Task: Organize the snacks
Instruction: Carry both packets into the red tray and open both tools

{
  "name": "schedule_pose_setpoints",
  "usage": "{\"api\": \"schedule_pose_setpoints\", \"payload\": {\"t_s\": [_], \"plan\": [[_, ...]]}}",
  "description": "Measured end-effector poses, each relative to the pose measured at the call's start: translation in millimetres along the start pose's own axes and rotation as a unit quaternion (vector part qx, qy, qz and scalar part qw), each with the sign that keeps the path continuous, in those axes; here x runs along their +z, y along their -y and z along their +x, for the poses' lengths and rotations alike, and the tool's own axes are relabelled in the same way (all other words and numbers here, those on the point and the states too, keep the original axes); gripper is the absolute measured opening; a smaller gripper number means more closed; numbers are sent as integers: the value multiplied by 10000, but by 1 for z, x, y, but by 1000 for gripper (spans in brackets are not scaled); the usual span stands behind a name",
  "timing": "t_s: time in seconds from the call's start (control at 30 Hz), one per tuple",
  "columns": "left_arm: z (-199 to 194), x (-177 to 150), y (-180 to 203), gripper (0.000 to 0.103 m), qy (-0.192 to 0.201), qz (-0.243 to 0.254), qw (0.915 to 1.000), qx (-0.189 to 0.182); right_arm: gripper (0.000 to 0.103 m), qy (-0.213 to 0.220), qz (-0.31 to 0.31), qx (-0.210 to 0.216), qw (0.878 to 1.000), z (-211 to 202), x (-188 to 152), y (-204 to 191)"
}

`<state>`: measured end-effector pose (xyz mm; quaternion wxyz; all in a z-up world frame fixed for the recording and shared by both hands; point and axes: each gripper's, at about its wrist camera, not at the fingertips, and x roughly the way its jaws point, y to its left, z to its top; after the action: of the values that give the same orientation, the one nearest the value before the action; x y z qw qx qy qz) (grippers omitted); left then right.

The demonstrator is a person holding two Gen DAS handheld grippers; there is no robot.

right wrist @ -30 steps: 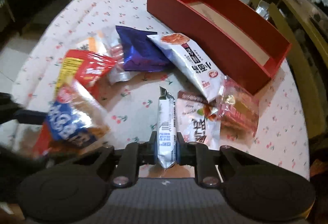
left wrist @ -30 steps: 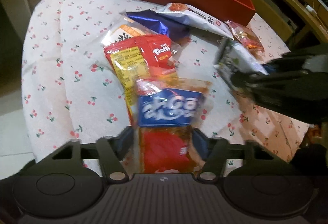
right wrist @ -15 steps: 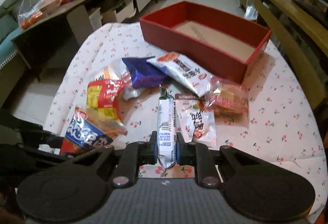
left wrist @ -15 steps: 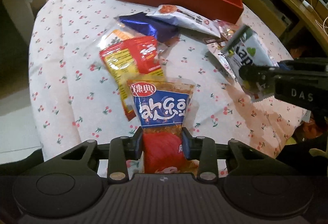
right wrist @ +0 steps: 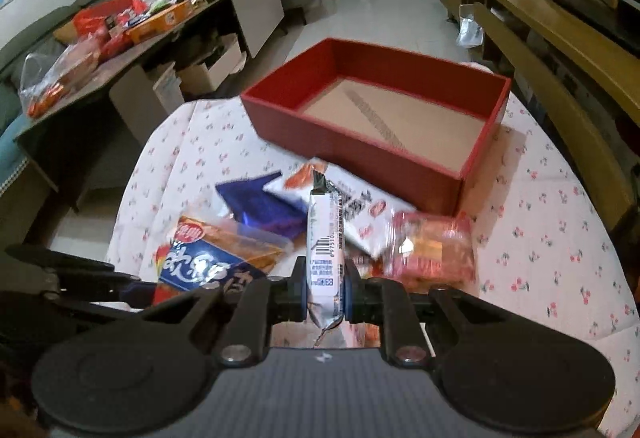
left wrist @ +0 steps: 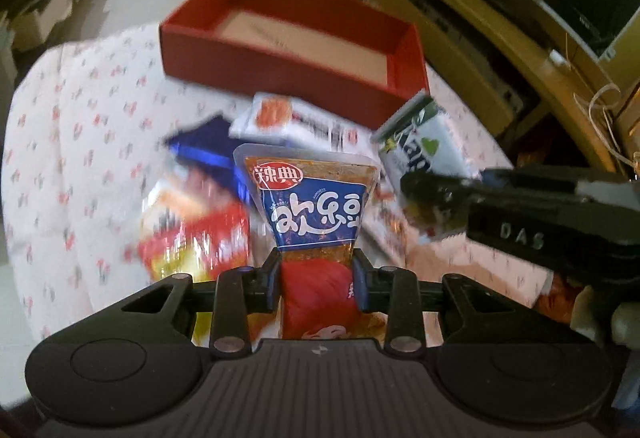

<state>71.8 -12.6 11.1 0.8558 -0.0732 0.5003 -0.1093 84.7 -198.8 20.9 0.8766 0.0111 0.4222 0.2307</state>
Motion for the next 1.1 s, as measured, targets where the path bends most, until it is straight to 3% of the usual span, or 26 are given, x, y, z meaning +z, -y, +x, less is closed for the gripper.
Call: {"api": "schedule_pose_setpoints", "payload": {"t_s": [0.33,0.67,0.77,0.93,1.1], "plan": [[24,88,-13,42,497,-117,9987,33,21,174,262,-254,9992,34,63,32],[82,172,-11,42,721,-104,9972,165,21,162,397,-526,9977,91,117,62],[97,179,-14,42,796,-34,9963,313,21,94,367,-610,9974,112,125,67],[128,179,-30,43,530,-135,9976,434,21,-124,298,-731,9968,142,125,73],[133,177,-37,45,526,-124,9973,492,21,-314,154,-819,9960,160,118,75]]}}
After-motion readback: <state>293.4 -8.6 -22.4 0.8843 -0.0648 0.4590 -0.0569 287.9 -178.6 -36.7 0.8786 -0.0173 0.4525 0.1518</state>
